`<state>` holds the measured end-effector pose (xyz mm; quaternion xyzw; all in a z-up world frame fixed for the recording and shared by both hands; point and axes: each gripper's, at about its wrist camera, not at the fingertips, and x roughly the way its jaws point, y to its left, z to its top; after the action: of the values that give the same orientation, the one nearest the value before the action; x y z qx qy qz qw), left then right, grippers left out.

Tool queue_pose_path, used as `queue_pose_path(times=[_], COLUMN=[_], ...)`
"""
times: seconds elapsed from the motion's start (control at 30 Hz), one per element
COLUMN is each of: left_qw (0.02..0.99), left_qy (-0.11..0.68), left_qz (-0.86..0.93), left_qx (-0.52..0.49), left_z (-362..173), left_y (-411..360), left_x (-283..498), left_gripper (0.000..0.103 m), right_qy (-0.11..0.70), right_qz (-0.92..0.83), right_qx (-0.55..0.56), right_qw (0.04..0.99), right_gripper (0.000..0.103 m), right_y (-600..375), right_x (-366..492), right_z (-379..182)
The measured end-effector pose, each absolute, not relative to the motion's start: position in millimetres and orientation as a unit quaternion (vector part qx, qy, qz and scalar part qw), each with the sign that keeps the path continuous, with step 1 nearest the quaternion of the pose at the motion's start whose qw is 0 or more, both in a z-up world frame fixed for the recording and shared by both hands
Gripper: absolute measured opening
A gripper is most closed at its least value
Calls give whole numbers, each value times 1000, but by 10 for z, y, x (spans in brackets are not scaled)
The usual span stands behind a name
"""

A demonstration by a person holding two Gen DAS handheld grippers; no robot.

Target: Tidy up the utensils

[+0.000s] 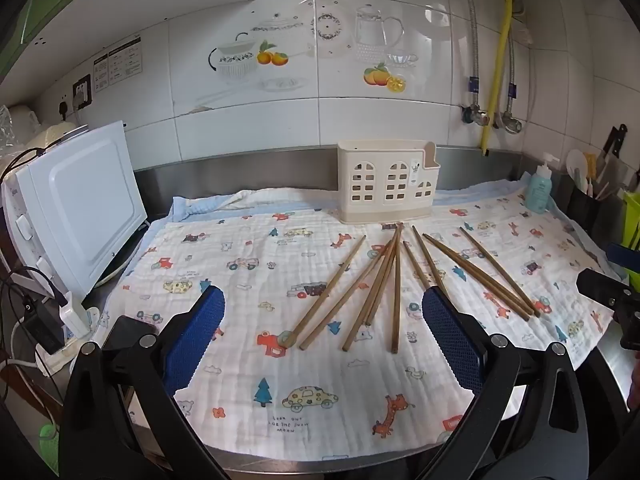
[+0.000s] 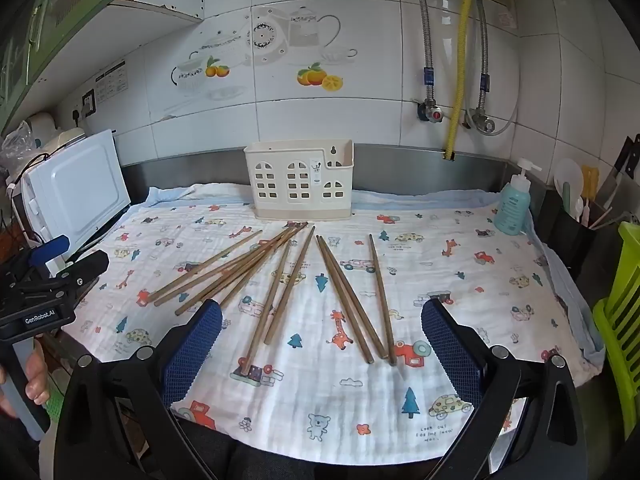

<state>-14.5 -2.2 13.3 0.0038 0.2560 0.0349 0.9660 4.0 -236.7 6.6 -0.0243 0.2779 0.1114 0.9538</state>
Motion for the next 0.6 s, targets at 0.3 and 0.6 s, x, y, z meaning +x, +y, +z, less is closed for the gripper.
queue_pose_path(times=[0.3,0.6], left_qw=[966,966], left_qy=[255,255], left_qz=[35,36], left_qx=[4,3], left_z=[136,137], left_y=[-14,-10], left_x=[-132,-126], left_gripper=[98,98], right_qy=[278,277], right_qz=[111,113], right_qx=[-25,-26], right_qw=[954,954], right_gripper=[97,97], right_y=[-2366,-2357], right_x=[43,59], right_z=[61,54])
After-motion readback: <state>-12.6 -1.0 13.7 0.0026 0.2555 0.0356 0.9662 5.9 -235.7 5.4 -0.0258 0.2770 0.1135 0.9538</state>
